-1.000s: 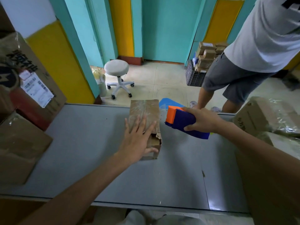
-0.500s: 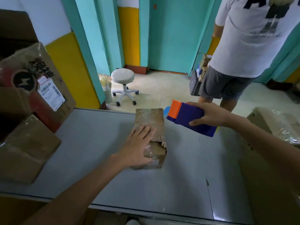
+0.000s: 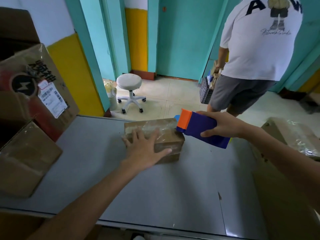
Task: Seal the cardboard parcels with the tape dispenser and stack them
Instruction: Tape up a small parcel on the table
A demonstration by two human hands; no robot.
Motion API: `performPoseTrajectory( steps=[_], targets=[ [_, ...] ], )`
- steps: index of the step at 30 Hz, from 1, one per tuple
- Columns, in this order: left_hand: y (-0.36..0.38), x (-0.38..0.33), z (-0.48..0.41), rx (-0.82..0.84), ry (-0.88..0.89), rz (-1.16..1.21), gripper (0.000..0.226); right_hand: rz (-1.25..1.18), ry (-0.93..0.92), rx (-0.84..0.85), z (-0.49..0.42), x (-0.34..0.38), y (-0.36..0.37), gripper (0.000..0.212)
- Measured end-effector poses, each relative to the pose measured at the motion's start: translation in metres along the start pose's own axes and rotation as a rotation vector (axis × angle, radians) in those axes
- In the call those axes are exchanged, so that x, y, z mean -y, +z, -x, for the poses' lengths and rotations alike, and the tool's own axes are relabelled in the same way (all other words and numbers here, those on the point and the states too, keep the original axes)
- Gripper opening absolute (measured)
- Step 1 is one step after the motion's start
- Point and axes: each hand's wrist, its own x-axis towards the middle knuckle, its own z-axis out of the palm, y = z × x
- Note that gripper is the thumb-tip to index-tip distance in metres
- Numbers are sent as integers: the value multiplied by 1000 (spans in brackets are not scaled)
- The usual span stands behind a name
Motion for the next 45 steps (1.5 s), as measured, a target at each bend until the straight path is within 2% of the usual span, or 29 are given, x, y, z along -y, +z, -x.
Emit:
performPoseTrajectory(
  steps=[3, 6, 8, 11, 13, 16, 21, 25, 27, 29, 32, 35, 39, 42, 45],
  targets=[
    [16, -19, -5, -43, -70, -22, 81, 0, -29, 24, 2, 1, 0, 74],
    [14, -39, -14, -46, -159, 103, 90, -14, -41, 36, 1, 5, 1, 74],
    [13, -40, -23, -67, -151, 129, 97, -40, -45, 32, 0, 6, 0, 74],
    [18, -12, -35, -66, 68, 84, 111, -80, -40, 21, 2, 3, -4, 72],
    [19, 16, -41, 17, 258, -25, 120, -93, -36, 11, 4, 1, -7, 70],
    [15, 42, -47, 91, 418, -142, 127, -90, -34, 6, 4, -2, -7, 69],
    [12, 38, -48, 96, 437, -155, 121, -79, -60, 26, -1, 2, -1, 68],
    [-1, 38, -54, 168, 404, -100, 117, -59, -86, 13, -5, 2, -3, 71],
    [7, 36, -52, 56, 386, -102, 109, -61, -93, -1, -7, 4, -4, 70],
    [24, 31, -49, -169, 380, -194, 108, -83, -85, -23, -7, 3, -4, 69],
    [35, 29, -51, -270, 344, -173, 108, -115, -87, -32, -7, 1, -3, 68],
    [32, 30, -58, -199, 369, -147, 102, -97, -78, -25, -6, -2, -2, 70],
    [12, 40, -66, -11, 541, -223, 122, -106, -79, -15, -5, -4, -3, 69],
    [9, 44, -61, 23, 568, -150, 107, -149, -83, -16, -5, 0, -7, 68],
    [11, 39, -64, -39, 559, -325, 95, -173, -104, 33, -5, 4, -8, 65]
  ],
)
